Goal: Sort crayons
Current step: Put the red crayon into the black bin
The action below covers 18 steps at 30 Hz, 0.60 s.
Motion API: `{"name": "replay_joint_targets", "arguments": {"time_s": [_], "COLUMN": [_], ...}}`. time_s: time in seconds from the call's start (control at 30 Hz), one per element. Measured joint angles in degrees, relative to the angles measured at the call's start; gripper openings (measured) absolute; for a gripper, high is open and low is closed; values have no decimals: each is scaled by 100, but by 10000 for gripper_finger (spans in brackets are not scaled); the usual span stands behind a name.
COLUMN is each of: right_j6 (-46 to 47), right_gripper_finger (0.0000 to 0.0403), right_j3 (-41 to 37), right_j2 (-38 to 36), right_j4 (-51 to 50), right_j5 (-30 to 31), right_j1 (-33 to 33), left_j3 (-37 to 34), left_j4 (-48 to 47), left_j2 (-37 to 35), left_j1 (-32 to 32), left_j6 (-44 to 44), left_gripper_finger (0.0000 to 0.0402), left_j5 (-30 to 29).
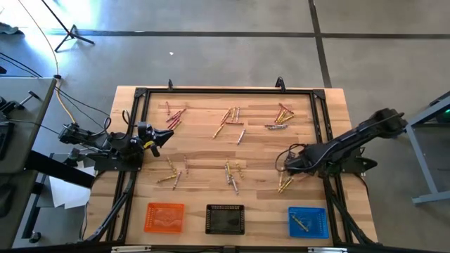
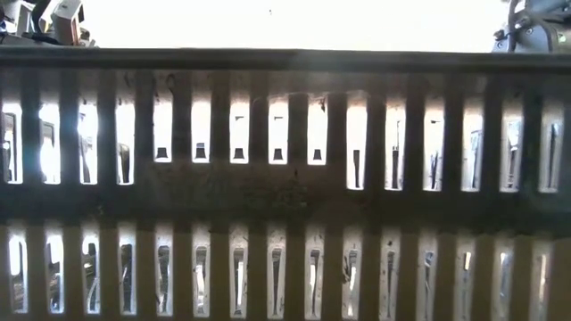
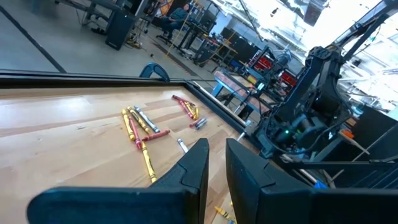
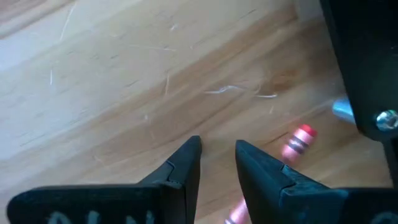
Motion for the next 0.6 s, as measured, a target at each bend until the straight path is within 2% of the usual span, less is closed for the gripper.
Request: {"name": "replay_joint_targets", "arguments": {"time_s": [0.13,0.23,0.27,0.33,0.4,0.47,0.6], "right_j6": [-94,-237,-415,-1354,-2594,-3724,-5189], "right_gripper_finger": [94,94,94,94,94,94,94], "right_j3": [111,219,221,265,346,451,759], "right_j2": [-101,-354,-423,-602,-731,-807,-793], "right_j4": [-203,-323,-259,-50,311,384,309], "right_j5": [96,524,607,613,256,-400,-1489], "right_j1": [2,-7,4,52,124,219,366], "left_j3": [0,0,0,0,0,0,0], "left_j4": [2,2,2,2,3,3,2], "left_j2": [4,4,2,4,4,4,4], "left_j1": [1,2,0,1,0,1,2], "left_j6": [0,-2,0,0,0,0,0], "left_gripper_finger": [45,45,45,45,45,45,45], "left_j5": [0,-2,-2,-2,-1,-1,-2]}}
